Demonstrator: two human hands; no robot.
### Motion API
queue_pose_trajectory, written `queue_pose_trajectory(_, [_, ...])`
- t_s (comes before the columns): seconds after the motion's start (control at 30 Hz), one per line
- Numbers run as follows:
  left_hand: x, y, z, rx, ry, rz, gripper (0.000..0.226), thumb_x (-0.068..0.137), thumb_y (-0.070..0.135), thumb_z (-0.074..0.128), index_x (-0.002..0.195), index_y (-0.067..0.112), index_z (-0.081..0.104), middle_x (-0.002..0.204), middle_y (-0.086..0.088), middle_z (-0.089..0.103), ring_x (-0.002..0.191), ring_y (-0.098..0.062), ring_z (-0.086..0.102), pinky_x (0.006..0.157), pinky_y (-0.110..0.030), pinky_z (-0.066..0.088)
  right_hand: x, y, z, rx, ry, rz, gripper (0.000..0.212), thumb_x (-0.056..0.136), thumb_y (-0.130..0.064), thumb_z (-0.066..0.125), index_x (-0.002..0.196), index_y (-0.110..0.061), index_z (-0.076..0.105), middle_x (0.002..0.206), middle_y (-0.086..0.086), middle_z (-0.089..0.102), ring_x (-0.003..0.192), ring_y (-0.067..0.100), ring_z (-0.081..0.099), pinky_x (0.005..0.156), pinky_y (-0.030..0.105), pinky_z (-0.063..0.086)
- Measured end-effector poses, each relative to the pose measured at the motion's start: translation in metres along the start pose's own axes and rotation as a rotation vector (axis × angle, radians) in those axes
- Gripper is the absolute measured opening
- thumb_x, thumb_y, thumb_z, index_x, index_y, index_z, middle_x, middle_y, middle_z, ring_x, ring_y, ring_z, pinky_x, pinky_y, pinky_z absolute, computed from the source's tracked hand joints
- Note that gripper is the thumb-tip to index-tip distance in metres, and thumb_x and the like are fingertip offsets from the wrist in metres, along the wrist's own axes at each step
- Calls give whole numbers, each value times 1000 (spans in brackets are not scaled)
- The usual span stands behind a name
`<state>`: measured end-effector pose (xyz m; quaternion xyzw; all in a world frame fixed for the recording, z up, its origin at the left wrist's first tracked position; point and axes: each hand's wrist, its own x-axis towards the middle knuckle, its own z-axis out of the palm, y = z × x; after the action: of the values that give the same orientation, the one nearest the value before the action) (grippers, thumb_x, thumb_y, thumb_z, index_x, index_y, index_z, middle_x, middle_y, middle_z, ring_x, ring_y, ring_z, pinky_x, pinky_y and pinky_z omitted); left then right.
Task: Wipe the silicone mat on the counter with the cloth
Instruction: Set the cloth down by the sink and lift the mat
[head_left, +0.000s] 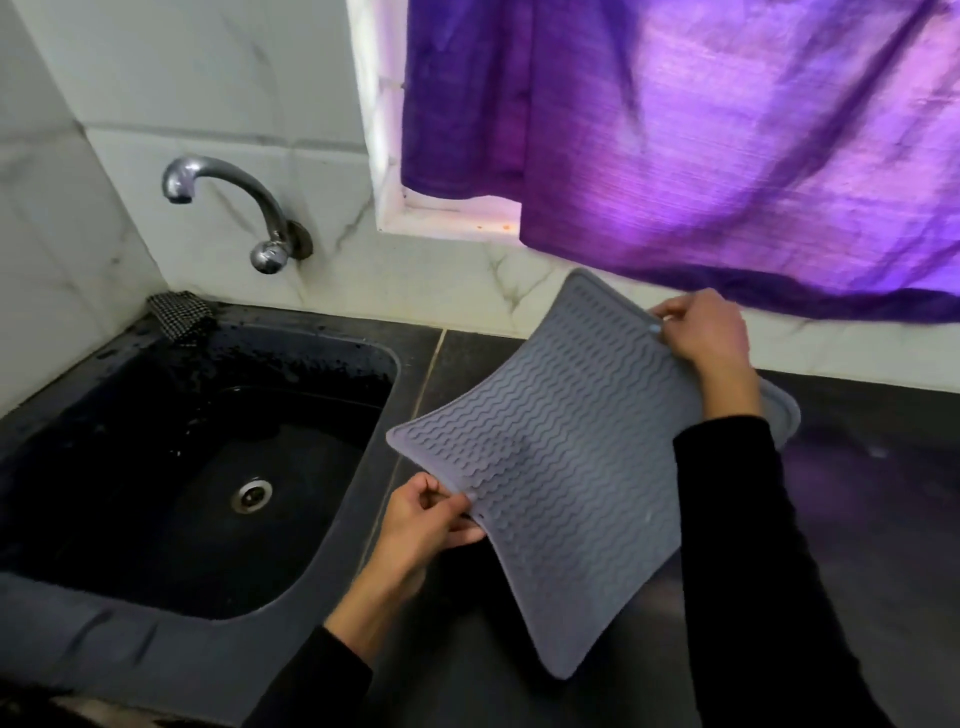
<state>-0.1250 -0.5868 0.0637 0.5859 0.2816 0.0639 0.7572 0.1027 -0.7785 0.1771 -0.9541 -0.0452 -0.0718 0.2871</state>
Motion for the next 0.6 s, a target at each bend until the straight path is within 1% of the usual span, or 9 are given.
queue_pose_trajectory(0.1, [-1,-8,-7,-157,26,-10,13,84,-5,59,91,1,50,88,-22,58,66,-23,64,57,-27,57,25,-45,30,3,-35,-124,30,84,-14,63,111,-26,68,117,8,67,112,27,59,95,34,45])
queue_pose_trajectory(0.2, [3,-15,-10,-271,62,-42,22,85,-4,59,104,-4,49,95,-23,58,78,-28,63,63,-31,59,47,-83,63,-29,-110,-274,27,86,-16,62,110,-27,69,116,7,67,110,28,59,95,36,46])
queue_pose_trajectory(0.33, [14,-24,-15,-322,120,-78,26,84,-3,60,107,-5,50,100,-25,60,84,-30,65,68,-34,59,70,-116,113,-68,-186,-437,28,89,-13,59,112,-25,68,119,7,66,109,29,58,92,35,47])
queue_pose_trajectory(0.4, [20,-28,-19,-327,138,-107,24,83,-3,61,105,-5,52,102,-26,60,84,-29,66,68,-33,58,83,-125,135,-75,-228,-459,30,89,-9,57,114,-24,67,120,7,65,108,28,58,92,35,48])
queue_pose_trajectory(0.5, [26,-30,-21,-352,166,-157,18,82,-5,62,99,-3,55,93,-24,61,74,-25,65,64,-32,58,100,-131,165,-69,-296,-464,31,90,-7,56,115,-22,66,121,8,65,108,27,59,93,34,47])
queue_pose_trajectory(0.6, [34,-34,-21,-376,213,-223,20,81,-6,63,100,-2,56,91,-23,60,74,-27,64,58,-30,57,117,-130,189,-68,-324,-466,30,90,-9,58,115,-22,66,119,8,66,108,27,59,95,35,48])
